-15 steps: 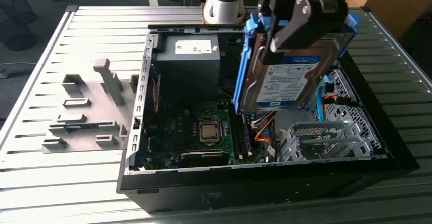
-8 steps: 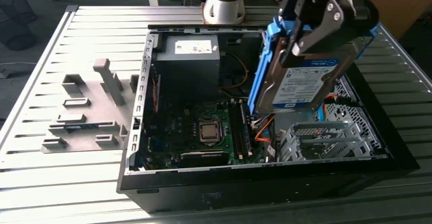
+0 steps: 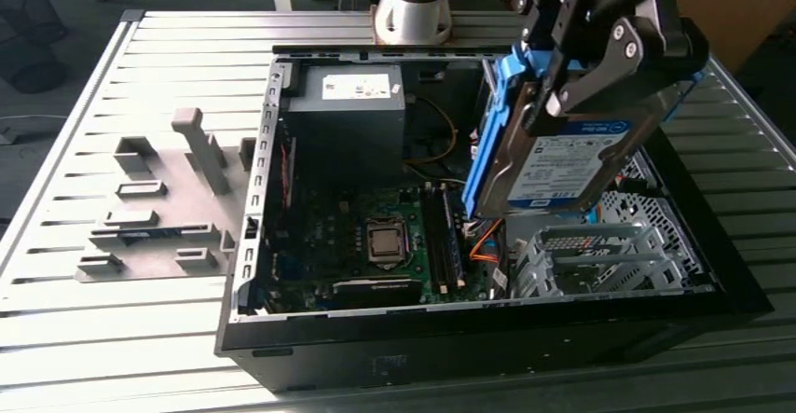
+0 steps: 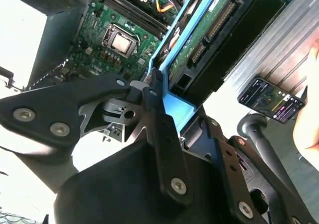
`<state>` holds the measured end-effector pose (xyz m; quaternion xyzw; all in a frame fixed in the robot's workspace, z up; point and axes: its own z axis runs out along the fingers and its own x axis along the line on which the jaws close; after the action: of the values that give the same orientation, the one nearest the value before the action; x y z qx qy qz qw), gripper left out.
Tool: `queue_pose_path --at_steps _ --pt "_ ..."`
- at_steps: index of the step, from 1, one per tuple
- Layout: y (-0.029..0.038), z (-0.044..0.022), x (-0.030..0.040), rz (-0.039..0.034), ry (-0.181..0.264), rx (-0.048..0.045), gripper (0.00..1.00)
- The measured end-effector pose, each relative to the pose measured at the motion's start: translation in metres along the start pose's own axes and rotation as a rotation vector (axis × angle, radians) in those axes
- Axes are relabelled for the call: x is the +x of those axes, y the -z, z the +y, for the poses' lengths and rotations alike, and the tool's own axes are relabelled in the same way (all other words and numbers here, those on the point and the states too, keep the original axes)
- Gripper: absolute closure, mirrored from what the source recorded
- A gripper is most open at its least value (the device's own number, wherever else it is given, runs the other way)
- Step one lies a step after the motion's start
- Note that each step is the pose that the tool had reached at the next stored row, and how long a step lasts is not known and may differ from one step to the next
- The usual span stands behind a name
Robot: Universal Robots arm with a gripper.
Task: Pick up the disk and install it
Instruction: 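Insert the disk into the insertion slot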
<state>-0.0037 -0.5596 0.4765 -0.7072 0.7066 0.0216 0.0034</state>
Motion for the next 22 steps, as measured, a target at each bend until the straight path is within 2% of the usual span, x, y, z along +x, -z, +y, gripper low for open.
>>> queue_pose_path --at_steps 2,7,22 --pt "-0.0015 -0.0031 0.0004 0.0003 -0.002 0.0000 0.63" --pt "-0.0051 -0.0182 0.0008 0.0002 -0.002 0.0000 0.63" --pt "-0.0053 -0.0197 0.0008 0.0002 -0.002 0.0000 0.63"
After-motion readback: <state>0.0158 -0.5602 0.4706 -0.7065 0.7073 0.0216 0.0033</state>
